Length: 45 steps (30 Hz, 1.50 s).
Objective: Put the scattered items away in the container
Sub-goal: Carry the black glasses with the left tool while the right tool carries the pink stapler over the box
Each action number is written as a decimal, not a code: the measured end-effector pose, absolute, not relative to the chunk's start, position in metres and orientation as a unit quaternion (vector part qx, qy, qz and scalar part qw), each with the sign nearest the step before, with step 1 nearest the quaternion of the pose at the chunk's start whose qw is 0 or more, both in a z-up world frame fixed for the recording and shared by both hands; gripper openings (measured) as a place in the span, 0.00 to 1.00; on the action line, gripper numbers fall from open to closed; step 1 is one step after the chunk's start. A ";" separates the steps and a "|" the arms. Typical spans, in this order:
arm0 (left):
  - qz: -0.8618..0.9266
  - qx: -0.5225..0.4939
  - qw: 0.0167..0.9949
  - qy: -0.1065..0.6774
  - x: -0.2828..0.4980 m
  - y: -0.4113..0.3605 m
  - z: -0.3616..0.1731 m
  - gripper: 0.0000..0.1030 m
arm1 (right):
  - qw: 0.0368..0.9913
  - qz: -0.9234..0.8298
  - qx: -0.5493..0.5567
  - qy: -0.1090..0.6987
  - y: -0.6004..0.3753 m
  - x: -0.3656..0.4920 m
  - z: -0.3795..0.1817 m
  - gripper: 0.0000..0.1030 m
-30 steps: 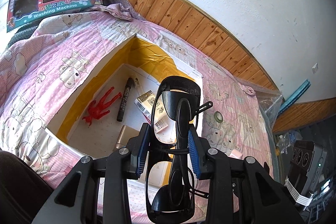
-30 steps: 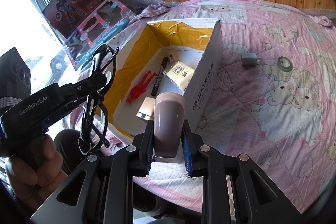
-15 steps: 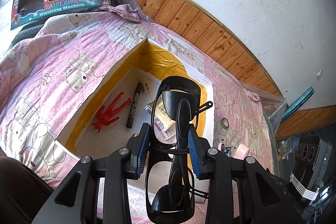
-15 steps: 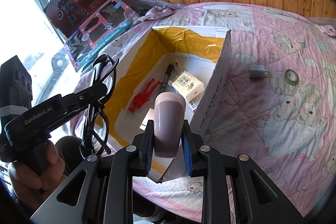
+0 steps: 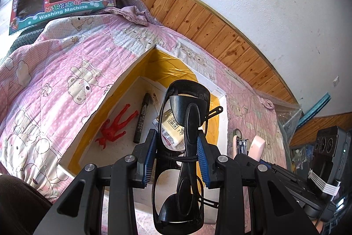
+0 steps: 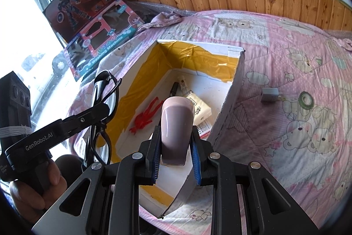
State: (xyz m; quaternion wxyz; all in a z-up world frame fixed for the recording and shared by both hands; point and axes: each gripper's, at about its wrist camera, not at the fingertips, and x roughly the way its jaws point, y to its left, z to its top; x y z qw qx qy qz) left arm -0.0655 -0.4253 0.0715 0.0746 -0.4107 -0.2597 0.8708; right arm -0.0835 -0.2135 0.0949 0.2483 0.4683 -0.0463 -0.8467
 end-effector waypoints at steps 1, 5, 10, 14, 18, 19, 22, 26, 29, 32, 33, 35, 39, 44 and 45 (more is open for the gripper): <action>0.871 -0.411 0.074 -0.260 -0.067 -0.425 0.071 0.35 | 0.248 -0.848 0.467 -0.045 -0.214 -0.086 0.096 0.24; 0.870 -0.413 0.075 -0.260 -0.074 -0.424 0.069 0.35 | 0.245 -0.850 0.465 -0.039 -0.215 -0.100 0.097 0.24; 0.868 -0.417 0.077 -0.259 -0.084 -0.420 0.066 0.35 | 0.242 -0.851 0.465 -0.032 -0.218 -0.115 0.097 0.24; 0.865 -0.422 0.079 -0.260 -0.092 -0.416 0.061 0.35 | 0.240 -0.852 0.464 -0.027 -0.219 -0.129 0.096 0.24; 0.860 -0.431 0.082 -0.263 -0.098 -0.409 0.055 0.35 | 0.241 -0.853 0.462 -0.018 -0.222 -0.142 0.098 0.24; 0.859 -0.432 0.082 -0.262 -0.098 -0.407 0.054 0.35 | 0.241 -0.854 0.462 -0.015 -0.223 -0.146 0.098 0.24; 0.857 -0.437 0.085 -0.259 -0.100 -0.400 0.050 0.35 | 0.238 -0.855 0.461 -0.006 -0.226 -0.157 0.098 0.24; 0.854 -0.446 0.087 -0.252 -0.098 -0.392 0.044 0.35 | 0.234 -0.855 0.463 0.005 -0.229 -0.171 0.095 0.24; 0.852 -0.452 0.089 -0.247 -0.096 -0.386 0.039 0.35 | 0.232 -0.854 0.465 0.016 -0.233 -0.179 0.092 0.25; 0.851 -0.458 0.091 -0.241 -0.094 -0.381 0.035 0.35 | 0.231 -0.853 0.468 0.027 -0.236 -0.187 0.088 0.24; 0.852 -0.459 0.090 -0.236 -0.094 -0.379 0.035 0.35 | 0.232 -0.851 0.470 0.032 -0.237 -0.190 0.086 0.24; 0.852 -0.462 0.091 -0.230 -0.092 -0.376 0.033 0.35 | 0.234 -0.848 0.473 0.041 -0.240 -0.195 0.083 0.24; 0.848 -0.472 0.089 -0.223 -0.092 -0.370 0.025 0.35 | 0.238 -0.842 0.481 0.060 -0.246 -0.205 0.077 0.24; 0.847 -0.480 0.087 -0.211 -0.093 -0.364 0.018 0.35 | 0.245 -0.830 0.494 0.081 -0.255 -0.216 0.069 0.25; 0.847 -0.481 0.086 -0.208 -0.094 -0.363 0.017 0.35 | 0.245 -0.829 0.495 0.085 -0.256 -0.218 0.068 0.25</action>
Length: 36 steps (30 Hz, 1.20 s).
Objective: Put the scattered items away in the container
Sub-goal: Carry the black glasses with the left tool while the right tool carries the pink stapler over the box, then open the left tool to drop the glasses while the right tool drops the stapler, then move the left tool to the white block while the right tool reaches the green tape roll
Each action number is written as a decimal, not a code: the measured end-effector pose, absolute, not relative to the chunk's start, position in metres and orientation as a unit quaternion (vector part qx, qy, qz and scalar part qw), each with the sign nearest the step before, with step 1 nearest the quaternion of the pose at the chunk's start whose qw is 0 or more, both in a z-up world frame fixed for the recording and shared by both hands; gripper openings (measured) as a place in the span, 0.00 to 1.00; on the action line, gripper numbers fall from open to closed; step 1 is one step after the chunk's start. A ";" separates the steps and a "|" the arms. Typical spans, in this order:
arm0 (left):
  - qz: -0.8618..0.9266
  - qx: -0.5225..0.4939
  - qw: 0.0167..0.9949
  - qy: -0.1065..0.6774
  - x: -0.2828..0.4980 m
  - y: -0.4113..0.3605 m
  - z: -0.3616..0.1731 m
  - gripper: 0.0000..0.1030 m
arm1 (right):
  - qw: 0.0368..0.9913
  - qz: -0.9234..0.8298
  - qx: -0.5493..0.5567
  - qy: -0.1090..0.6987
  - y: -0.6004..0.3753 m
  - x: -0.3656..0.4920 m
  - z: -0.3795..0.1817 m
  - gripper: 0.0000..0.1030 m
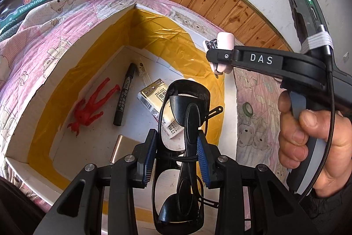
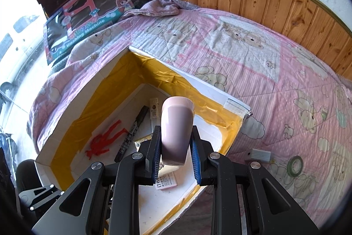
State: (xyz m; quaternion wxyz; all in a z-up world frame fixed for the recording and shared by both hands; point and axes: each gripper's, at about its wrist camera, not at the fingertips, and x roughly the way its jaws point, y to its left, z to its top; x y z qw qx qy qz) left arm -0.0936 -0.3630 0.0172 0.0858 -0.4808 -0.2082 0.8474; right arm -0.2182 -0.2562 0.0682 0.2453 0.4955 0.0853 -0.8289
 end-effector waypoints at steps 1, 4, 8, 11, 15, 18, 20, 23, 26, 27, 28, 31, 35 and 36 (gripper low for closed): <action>0.846 -0.482 0.086 -0.208 -0.094 -0.363 0.016 0.35 | 0.247 -0.826 0.498 0.092 -0.258 -0.220 0.066 0.25; 0.842 -0.489 0.088 -0.208 -0.096 -0.360 0.012 0.35 | 0.247 -0.820 0.506 0.108 -0.264 -0.227 0.061 0.25; 0.839 -0.498 0.082 -0.201 -0.099 -0.357 0.007 0.35 | 0.245 -0.808 0.520 0.130 -0.269 -0.235 0.049 0.25; 0.840 -0.502 0.075 -0.192 -0.102 -0.355 0.006 0.35 | 0.247 -0.797 0.532 0.144 -0.273 -0.241 0.041 0.25; 0.836 -0.509 0.073 -0.192 -0.106 -0.353 0.001 0.35 | 0.246 -0.784 0.546 0.163 -0.277 -0.248 0.030 0.25; 0.831 -0.515 0.073 -0.197 -0.110 -0.353 -0.003 0.35 | 0.242 -0.781 0.552 0.166 -0.278 -0.254 0.023 0.25; 0.827 -0.520 0.071 -0.201 -0.113 -0.353 -0.007 0.35 | 0.241 -0.780 0.556 0.160 -0.277 -0.258 0.020 0.26; 0.813 -0.528 0.079 -0.233 -0.116 -0.358 -0.012 0.36 | 0.243 -0.784 0.551 0.149 -0.275 -0.259 0.023 0.37; 0.805 -0.529 0.079 -0.257 -0.116 -0.365 -0.012 0.49 | 0.241 -0.800 0.536 0.122 -0.265 -0.255 0.037 0.42; 0.808 -0.525 0.075 -0.257 -0.114 -0.367 -0.009 0.52 | 0.242 -0.808 0.527 0.102 -0.258 -0.251 0.045 0.42; 0.811 -0.520 0.073 -0.259 -0.112 -0.369 -0.006 0.52 | 0.246 -0.817 0.515 0.076 -0.249 -0.247 0.056 0.42; 0.818 -0.507 0.075 -0.259 -0.104 -0.372 0.006 0.52 | 0.263 -0.845 0.465 -0.008 -0.212 -0.221 0.091 0.41; 0.846 -0.482 0.074 -0.216 -0.084 -0.360 0.030 0.52 | 0.295 -0.859 0.411 -0.074 -0.169 -0.163 0.112 0.33; 0.854 -0.475 0.073 -0.200 -0.079 -0.355 0.036 0.52 | 0.300 -0.859 0.407 -0.081 -0.162 -0.148 0.109 0.33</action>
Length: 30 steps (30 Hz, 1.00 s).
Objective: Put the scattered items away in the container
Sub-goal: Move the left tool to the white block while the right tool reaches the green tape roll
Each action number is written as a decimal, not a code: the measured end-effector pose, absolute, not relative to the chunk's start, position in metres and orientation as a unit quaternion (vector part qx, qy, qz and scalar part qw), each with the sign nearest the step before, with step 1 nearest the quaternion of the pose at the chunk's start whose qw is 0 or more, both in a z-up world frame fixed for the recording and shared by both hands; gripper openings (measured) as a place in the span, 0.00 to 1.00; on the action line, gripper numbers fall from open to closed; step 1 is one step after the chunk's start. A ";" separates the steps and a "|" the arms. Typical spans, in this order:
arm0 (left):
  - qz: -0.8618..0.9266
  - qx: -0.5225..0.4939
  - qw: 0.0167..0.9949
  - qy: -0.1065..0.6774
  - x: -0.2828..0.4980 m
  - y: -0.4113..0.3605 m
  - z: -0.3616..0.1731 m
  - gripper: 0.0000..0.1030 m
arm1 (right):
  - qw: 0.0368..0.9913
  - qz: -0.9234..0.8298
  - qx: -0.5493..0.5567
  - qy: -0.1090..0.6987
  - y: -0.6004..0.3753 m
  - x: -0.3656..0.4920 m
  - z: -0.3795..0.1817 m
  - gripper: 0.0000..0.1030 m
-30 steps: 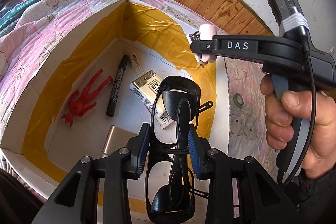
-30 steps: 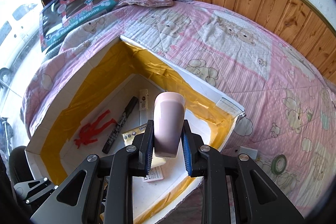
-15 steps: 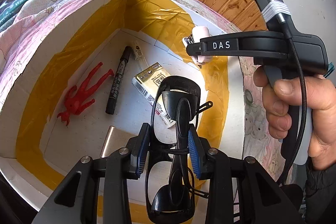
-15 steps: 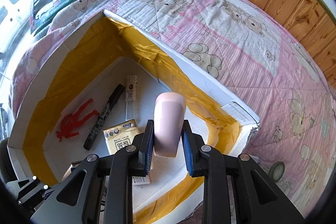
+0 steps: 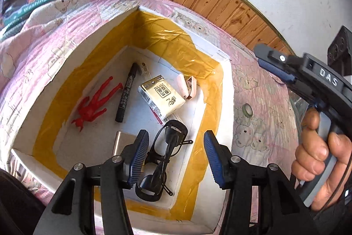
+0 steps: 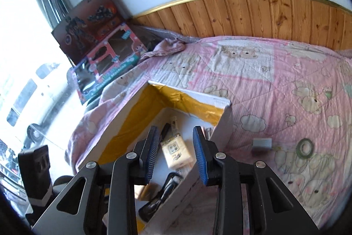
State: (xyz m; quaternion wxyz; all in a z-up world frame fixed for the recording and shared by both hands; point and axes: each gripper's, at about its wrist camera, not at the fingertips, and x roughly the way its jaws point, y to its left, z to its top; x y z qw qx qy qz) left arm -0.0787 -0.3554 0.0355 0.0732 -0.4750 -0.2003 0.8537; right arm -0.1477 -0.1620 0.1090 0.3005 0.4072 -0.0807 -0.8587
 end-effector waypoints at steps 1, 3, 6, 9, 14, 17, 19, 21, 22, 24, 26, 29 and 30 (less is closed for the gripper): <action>0.863 -0.465 0.074 -0.184 -0.072 -0.348 0.041 0.52 | 0.303 -0.857 0.408 -0.083 -0.156 -0.133 0.103 0.33; 0.881 -0.445 0.070 -0.144 -0.062 -0.331 0.052 0.52 | 0.297 -0.852 0.423 -0.084 -0.143 -0.108 0.085 0.33; 0.896 -0.427 0.085 -0.092 -0.053 -0.300 0.064 0.52 | 0.266 -0.835 0.470 -0.105 -0.119 -0.085 0.044 0.33; 0.896 -0.423 0.114 -0.070 -0.053 -0.272 0.072 0.52 | 0.196 -0.823 0.516 -0.133 -0.084 -0.078 0.005 0.34; 0.878 -0.448 0.150 -0.072 -0.081 -0.230 0.066 0.52 | 0.128 -0.815 0.529 -0.198 -0.021 -0.094 -0.011 0.36; 0.869 -0.464 0.159 -0.066 -0.109 -0.203 0.056 0.52 | 0.111 -0.826 0.516 -0.198 -0.001 -0.114 -0.002 0.37; 0.865 -0.472 0.159 -0.062 -0.129 -0.188 0.047 0.52 | 0.105 -0.833 0.512 -0.184 0.005 -0.132 0.003 0.38; 0.863 -0.479 0.154 -0.051 -0.150 -0.175 0.036 0.55 | 0.097 -0.838 0.511 -0.167 0.009 -0.154 0.003 0.39; 0.861 -0.482 0.154 -0.047 -0.160 -0.169 0.031 0.55 | 0.095 -0.840 0.510 -0.158 0.012 -0.165 0.003 0.39; 0.856 -0.492 0.151 -0.041 -0.181 -0.162 0.016 0.55 | 0.084 -0.845 0.509 -0.139 0.015 -0.189 -0.001 0.40; 0.848 -0.507 0.149 -0.045 -0.202 -0.159 0.000 0.55 | 0.076 -0.847 0.512 -0.119 0.016 -0.213 -0.008 0.41; 0.837 -0.528 0.130 -0.053 -0.226 -0.158 -0.026 0.55 | 0.074 -0.847 0.519 -0.090 0.012 -0.239 -0.022 0.41; 0.835 -0.534 0.122 -0.056 -0.233 -0.159 -0.033 0.55 | 0.075 -0.847 0.520 -0.077 0.009 -0.246 -0.027 0.42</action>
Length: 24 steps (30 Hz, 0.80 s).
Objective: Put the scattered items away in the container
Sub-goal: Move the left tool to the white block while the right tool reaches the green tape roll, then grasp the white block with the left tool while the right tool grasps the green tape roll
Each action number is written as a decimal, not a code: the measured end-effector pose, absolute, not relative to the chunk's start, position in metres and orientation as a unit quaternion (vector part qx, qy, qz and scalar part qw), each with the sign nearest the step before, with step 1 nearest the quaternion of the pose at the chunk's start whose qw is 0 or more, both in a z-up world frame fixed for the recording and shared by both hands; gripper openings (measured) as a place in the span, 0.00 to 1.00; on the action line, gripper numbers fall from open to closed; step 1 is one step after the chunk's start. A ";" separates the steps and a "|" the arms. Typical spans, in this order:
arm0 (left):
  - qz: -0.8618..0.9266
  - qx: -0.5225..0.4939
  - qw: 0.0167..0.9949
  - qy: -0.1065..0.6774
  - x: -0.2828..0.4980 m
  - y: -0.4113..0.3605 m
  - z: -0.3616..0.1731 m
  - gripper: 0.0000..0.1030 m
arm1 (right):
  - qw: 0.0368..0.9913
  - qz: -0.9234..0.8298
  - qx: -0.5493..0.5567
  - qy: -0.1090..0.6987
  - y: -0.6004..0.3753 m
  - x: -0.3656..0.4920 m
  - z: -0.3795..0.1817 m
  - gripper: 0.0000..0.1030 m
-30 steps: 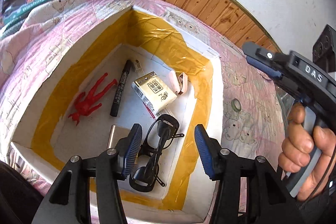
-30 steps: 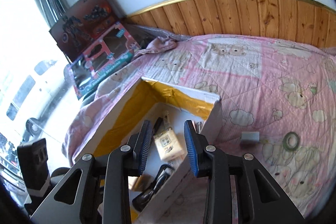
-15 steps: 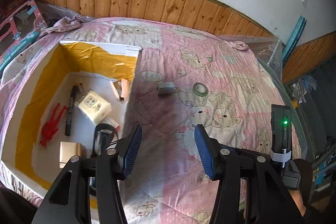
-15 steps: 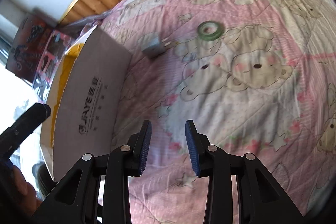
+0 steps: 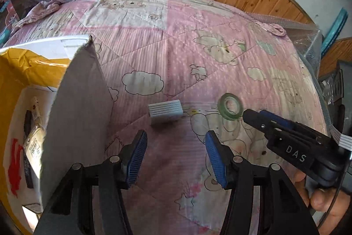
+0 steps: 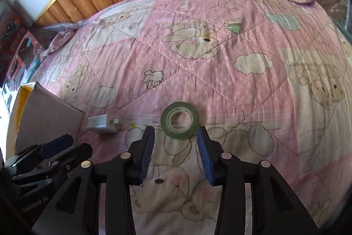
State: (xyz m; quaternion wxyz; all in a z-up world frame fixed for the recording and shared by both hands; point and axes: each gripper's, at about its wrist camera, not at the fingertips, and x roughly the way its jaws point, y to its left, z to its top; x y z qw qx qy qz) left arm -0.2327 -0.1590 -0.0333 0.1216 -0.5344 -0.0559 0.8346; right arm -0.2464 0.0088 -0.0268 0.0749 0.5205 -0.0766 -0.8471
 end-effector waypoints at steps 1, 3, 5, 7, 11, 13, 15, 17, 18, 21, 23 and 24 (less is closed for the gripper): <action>0.833 -0.539 0.112 -0.059 -0.238 -0.160 -0.040 0.55 | 0.077 -0.848 0.521 -0.061 0.005 -0.252 -0.031 0.43; 0.832 -0.540 0.109 -0.069 -0.244 -0.159 -0.048 0.55 | 0.082 -0.849 0.521 -0.033 -0.003 -0.260 -0.041 0.45; 0.834 -0.538 0.104 -0.065 -0.248 -0.154 -0.053 0.56 | 0.087 -0.847 0.524 -0.018 -0.008 -0.264 -0.051 0.47; 0.832 -0.542 0.104 -0.063 -0.253 -0.148 -0.060 0.58 | 0.074 -0.857 0.509 0.004 -0.008 -0.262 -0.057 0.49; 0.827 -0.551 0.091 -0.069 -0.265 -0.146 -0.075 0.58 | 0.054 -0.858 0.512 -0.009 0.007 -0.265 -0.063 0.24; 0.826 -0.550 0.089 -0.082 -0.267 -0.149 -0.078 0.46 | 0.055 -0.856 0.513 -0.017 0.012 -0.266 -0.060 0.12; 0.829 -0.544 0.095 -0.088 -0.265 -0.149 -0.076 0.46 | 0.053 -0.855 0.515 -0.021 0.013 -0.264 -0.059 0.11; 0.834 -0.538 0.097 -0.079 -0.262 -0.147 -0.071 0.46 | 0.056 -0.855 0.515 -0.027 0.013 -0.262 -0.059 0.11; 0.834 -0.537 0.100 -0.078 -0.260 -0.146 -0.070 0.46 | 0.058 -0.855 0.515 -0.036 0.015 -0.261 -0.059 0.11; 0.837 -0.533 0.104 -0.074 -0.256 -0.144 -0.063 0.46 | 0.053 -0.860 0.500 -0.087 0.032 -0.257 -0.054 0.24; 0.841 -0.527 0.105 -0.067 -0.252 -0.141 -0.058 0.46 | 0.049 -0.860 0.493 -0.118 0.046 -0.253 -0.052 0.32; 0.842 -0.524 0.109 -0.066 -0.250 -0.140 -0.056 0.46 | 0.048 -0.861 0.491 -0.125 0.050 -0.252 -0.052 0.34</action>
